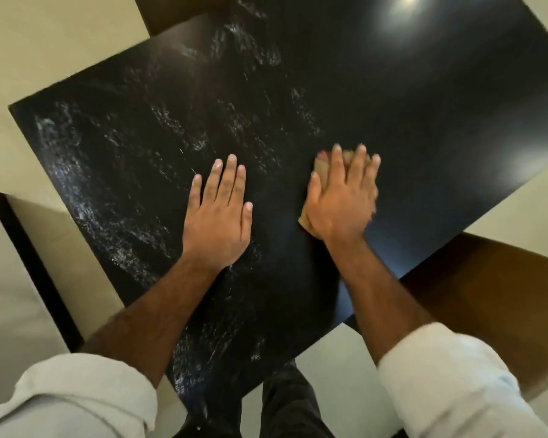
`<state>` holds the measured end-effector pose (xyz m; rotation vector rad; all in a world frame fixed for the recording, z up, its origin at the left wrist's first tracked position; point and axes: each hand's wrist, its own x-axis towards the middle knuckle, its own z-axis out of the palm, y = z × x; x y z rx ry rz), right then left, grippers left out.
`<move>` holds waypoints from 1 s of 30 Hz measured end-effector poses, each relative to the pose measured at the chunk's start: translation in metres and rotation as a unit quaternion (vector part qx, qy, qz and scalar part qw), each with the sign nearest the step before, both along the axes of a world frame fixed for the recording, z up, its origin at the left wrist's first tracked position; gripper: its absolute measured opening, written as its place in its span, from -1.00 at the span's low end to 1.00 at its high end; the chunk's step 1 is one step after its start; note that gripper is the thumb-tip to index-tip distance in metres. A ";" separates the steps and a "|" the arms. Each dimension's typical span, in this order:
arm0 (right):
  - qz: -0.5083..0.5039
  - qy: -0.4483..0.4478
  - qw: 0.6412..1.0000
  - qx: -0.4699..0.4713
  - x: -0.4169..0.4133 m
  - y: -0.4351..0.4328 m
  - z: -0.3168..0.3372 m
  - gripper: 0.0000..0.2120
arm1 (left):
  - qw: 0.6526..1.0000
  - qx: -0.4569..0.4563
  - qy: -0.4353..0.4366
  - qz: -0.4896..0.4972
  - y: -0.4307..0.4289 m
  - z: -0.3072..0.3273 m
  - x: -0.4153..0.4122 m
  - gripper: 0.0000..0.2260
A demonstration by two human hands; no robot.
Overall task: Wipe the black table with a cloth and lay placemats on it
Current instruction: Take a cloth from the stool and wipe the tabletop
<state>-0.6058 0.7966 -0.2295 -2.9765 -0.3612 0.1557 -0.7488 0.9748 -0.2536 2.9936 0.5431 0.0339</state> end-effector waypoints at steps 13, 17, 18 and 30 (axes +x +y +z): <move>0.095 -0.006 0.995 -0.005 -0.018 -0.005 -0.010 -0.33 | 0.997 -0.021 0.031 0.068 0.060 0.007 0.019 -0.38; -0.004 -0.028 1.000 -0.008 0.092 0.031 -0.008 -0.32 | 0.998 -0.010 0.015 0.068 0.059 0.000 0.018 -0.38; -0.005 -0.026 1.000 -0.005 0.111 0.053 -0.008 -0.31 | 0.997 -0.006 0.015 0.070 0.061 -0.001 0.019 -0.38; 0.151 -0.016 0.988 -0.004 0.020 0.040 -0.014 -0.33 | 0.997 -0.006 0.023 0.068 0.062 -0.002 0.018 -0.37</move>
